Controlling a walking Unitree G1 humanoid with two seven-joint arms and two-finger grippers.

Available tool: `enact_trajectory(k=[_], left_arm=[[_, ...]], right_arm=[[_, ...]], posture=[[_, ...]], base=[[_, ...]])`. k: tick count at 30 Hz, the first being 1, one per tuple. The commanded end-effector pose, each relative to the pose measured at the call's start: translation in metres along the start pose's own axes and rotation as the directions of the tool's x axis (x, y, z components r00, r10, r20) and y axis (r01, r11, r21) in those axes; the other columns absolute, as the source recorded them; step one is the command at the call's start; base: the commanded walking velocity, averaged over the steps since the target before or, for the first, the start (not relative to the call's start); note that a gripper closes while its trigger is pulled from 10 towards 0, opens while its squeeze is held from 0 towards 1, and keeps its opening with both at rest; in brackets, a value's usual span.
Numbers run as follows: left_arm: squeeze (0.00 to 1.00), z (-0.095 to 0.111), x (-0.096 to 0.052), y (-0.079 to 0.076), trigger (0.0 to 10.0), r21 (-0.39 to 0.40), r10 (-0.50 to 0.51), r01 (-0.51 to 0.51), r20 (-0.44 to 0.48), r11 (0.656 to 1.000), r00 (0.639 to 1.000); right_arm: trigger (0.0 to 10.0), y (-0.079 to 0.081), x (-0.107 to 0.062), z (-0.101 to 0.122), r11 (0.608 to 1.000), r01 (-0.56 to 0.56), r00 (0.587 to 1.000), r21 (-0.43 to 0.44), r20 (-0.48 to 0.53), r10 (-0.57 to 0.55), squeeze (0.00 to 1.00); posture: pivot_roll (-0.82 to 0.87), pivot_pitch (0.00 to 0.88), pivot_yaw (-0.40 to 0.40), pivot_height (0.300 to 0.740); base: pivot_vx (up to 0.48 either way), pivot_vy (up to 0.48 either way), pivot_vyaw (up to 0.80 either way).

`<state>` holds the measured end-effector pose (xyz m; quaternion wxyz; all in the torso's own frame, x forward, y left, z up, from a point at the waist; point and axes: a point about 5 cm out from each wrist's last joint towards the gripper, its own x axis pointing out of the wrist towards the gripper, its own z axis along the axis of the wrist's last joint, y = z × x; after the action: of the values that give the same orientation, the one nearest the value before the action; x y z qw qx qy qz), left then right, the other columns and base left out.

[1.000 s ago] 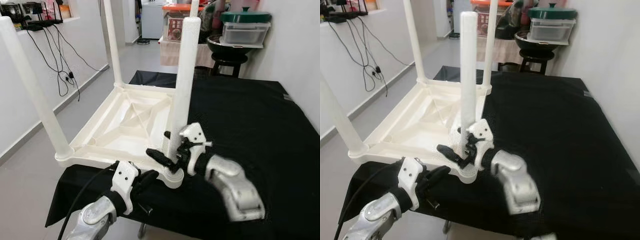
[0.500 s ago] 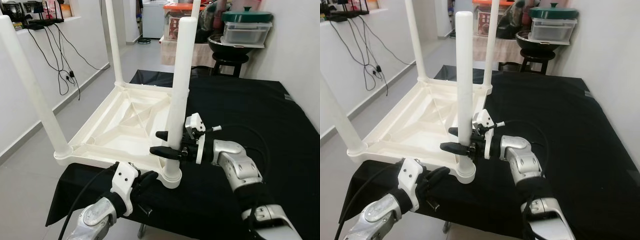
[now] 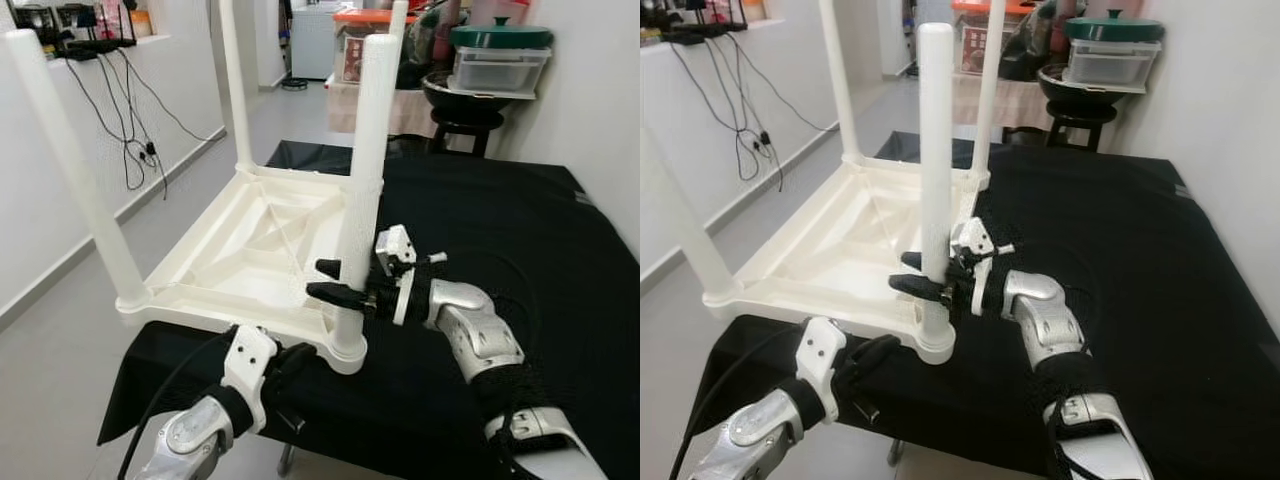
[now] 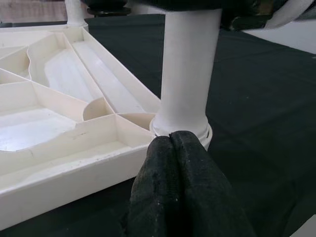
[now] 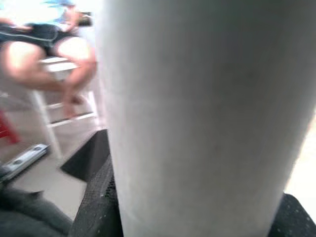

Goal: Building children table

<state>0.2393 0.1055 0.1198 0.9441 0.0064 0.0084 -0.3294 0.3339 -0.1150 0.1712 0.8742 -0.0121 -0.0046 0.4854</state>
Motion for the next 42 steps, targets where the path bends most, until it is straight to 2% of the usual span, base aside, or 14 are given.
enact_trajectory(k=[1, 2, 5, 7, 14, 15, 16, 17, 18, 26, 27, 36, 37, 42], left_arm=[[0.0, 0.002, -0.003, 0.002, 10.0, 0.001, 0.002, -0.002, 0.002, 1.0, 1.0], [0.0, 0.002, -0.003, 0.003, 10.0, 0.002, 0.003, -0.003, 0.0, 1.0, 1.0], [0.0, 0.001, -0.003, 0.003, 10.0, -0.001, -0.008, 0.008, -0.004, 1.0, 1.0], [0.0, 0.001, -0.002, 0.003, 10.0, -0.006, -0.028, 0.028, -0.01, 1.0, 1.0], [0.0, 0.002, -0.003, 0.006, 10.0, -0.005, 0.012, -0.012, -0.004, 1.0, 1.0], [0.0, 0.002, -0.002, 0.007, 10.0, -0.003, 0.013, -0.013, -0.005, 1.0, 1.0], [0.0, 0.002, -0.002, 0.007, 10.0, -0.003, 0.013, -0.013, -0.005, 1.0, 1.0], [0.0, 0.002, -0.002, 0.007, 10.0, -0.002, 0.01, -0.01, -0.006, 1.0, 1.0], [0.0, 0.001, -0.001, 0.006, 10.0, -0.001, 0.004, -0.004, -0.008, 1.0, 1.0], [0.0, 0.001, 0.001, 0.005, 10.0, 0.001, -0.003, 0.003, -0.01, 1.0, 1.0], [0.0, 0.001, 0.001, 0.004, 10.0, 0.002, -0.002, 0.002, -0.01, 1.0, 1.0], [0.0, 0.0, 0.0, 0.004, 10.0, 0.01, 0.003, -0.003, -0.014, 1.0, 1.0], [0.0, 0.0, 0.0, 0.003, 10.0, 0.01, 0.004, -0.004, -0.014, 1.0, 1.0], [0.0, -0.001, -0.001, 0.002, 10.0, 0.013, 0.006, -0.006, -0.017, 1.0, 1.0]], right_arm=[[0.0, 0.031, 0.005, -0.023, 0.879, 0.469, 0.883, 0.083, -0.076, -0.463, 0.0], [0.0, 0.042, 0.003, -0.027, 0.8, 0.589, 0.808, 0.116, -0.11, -0.579, 0.0], [0.0, 0.042, 0.004, -0.026, 0.781, 0.617, 0.786, 0.097, -0.117, -0.607, 0.0], [0.0, 0.038, 0.011, -0.025, 0.825, 0.562, 0.825, 0.054, -0.11, -0.555, 0.0], [0.0, 0.043, 0.016, -0.024, 0.855, 0.518, 0.853, 0.041, -0.1, -0.512, 0.0], [10.0, 0.042, 0.017, -0.024, 0.86, 0.509, 0.858, 0.04, -0.103, -0.503, 0.0], [10.0, 0.042, 0.017, -0.024, 0.86, 0.509, 0.858, 0.04, -0.103, -0.503, 0.0], [10.0, 0.039, 0.017, -0.022, 0.878, 0.478, 0.876, 0.036, -0.092, -0.474, 0.66], [10.0, 0.04, 0.019, -0.016, 0.904, 0.425, 0.904, 0.046, -0.071, -0.422, 1.0], [10.0, 0.029, 0.015, 0.012, 1.0, 0.01, 1.0, -0.021, 0.012, -0.01, 0.97], [10.0, 0.027, 0.011, 0.014, 0.994, -0.093, 0.996, -0.052, 0.005, 0.093, 0.0], [10.0, 0.006, 0.012, 0.004, 0.954, -0.298, 0.951, 0.015, -0.078, 0.298, 0.0], [0.0, 0.002, 0.014, 0.004, 0.957, -0.288, 0.954, 0.03, -0.077, 0.289, 0.0], [0.0, -0.005, 0.012, 0.005, 0.96, -0.277, 0.959, 0.04, -0.058, 0.279, 0.0]], posture=[[-0.02, 0.0, -0.035, 0.74], [-0.04, 0.0, -0.025, 0.74], [-0.03, 0.0, -0.034, 0.74], [-0.02, 0.0, -0.043, 0.74], [-0.02, 0.0, -0.035, 0.74], [-0.02, 0.0, -0.037, 0.74], [-0.02, 0.0, -0.037, 0.74], [-0.02, 0.0, -0.035, 0.74], [-0.02, 0.0, -0.034, 0.74], [-0.02, 0.0, -0.037, 0.74], [-0.01, 0.0, -0.039, 0.74], [0.01, 0.0, -0.044, 0.74], [0.01, 0.0, -0.047, 0.74], [0.01, 0.0, -0.046, 0.74]], base=[[0.0, 0.0, 0.0], [0.0, 0.0, 0.0], [0.0, 0.0, 0.0], [0.0, 0.0, 0.0], [0.0, 0.0, 0.0], [0.0, 0.0, 0.0], [0.0, 0.0, 0.0], [0.0, 0.0, 0.0], [0.0, 0.0, 0.0], [0.0, 0.0, 0.0], [0.0, 0.0, 0.0], [0.0, 0.0, 0.0], [0.0, 0.0, 0.0], [0.0, 0.0, 0.0]])
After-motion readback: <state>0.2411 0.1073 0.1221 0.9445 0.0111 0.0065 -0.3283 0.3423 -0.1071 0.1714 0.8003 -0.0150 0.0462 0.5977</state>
